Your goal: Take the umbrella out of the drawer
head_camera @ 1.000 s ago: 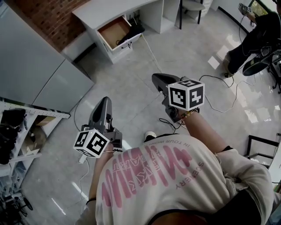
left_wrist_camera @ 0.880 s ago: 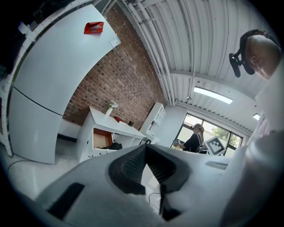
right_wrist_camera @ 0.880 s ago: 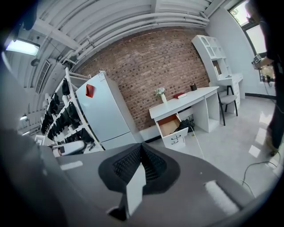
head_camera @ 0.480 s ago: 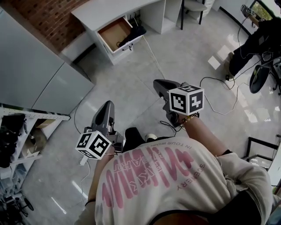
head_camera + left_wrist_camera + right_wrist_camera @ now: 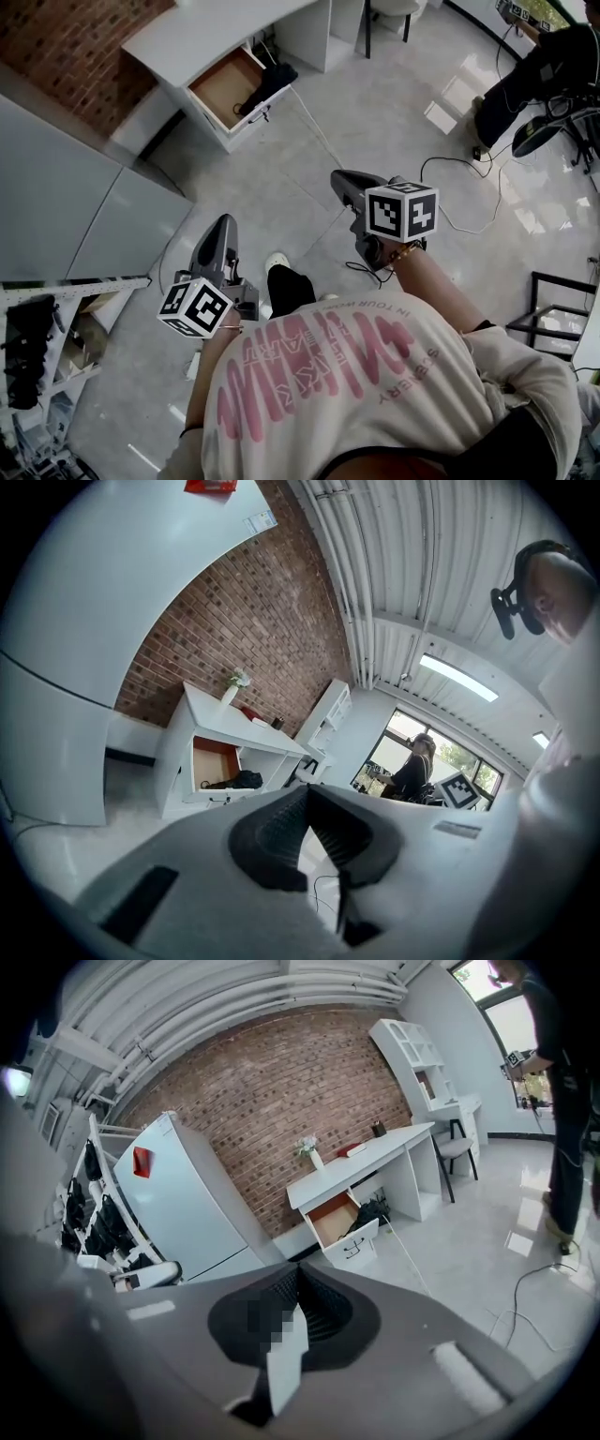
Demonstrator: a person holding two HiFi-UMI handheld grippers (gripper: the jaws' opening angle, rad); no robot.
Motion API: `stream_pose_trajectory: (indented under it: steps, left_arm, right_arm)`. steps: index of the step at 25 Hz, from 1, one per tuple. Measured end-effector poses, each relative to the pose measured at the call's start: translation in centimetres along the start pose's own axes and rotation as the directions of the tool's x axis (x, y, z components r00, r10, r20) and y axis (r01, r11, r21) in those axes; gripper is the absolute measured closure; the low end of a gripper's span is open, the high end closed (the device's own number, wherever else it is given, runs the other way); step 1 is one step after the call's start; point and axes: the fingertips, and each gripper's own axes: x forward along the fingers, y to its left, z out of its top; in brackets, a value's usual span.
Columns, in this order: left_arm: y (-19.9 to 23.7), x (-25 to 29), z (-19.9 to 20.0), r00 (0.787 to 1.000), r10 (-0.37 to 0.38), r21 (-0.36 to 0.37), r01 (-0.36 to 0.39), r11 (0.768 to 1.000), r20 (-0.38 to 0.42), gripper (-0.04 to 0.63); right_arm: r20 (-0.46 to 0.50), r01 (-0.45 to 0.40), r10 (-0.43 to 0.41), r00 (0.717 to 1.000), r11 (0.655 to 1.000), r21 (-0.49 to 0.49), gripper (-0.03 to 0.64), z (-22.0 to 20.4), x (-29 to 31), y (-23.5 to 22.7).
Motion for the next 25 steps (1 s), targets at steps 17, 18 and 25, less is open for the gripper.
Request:
stream_pose_trajectory:
  steps: [17,18,25]
  left_arm:
    - [9.3,7.4,13.7,0.995,-0.1,0.061,0.1,0.993,0.008,0.589]
    - [9.7,7.7,14.3,0.994,-0.106,0.066,0.105,0.992,0.01,0.589]
    - [11.8,9.2,17.0,0.991,-0.134,0.076,0.131,0.988,0.025,0.589]
  right_arm:
    - [0.121,0.044,-0.047,0.992,0.998,0.033,0.607,10.7,11.5,3.5]
    - [0.128,0.046,-0.05,0.991,0.998,0.031,0.607,11.2,12.1,3.7]
    - [0.153,0.062,-0.064,0.986,0.998,0.02,0.607,12.7,14.5,4.8]
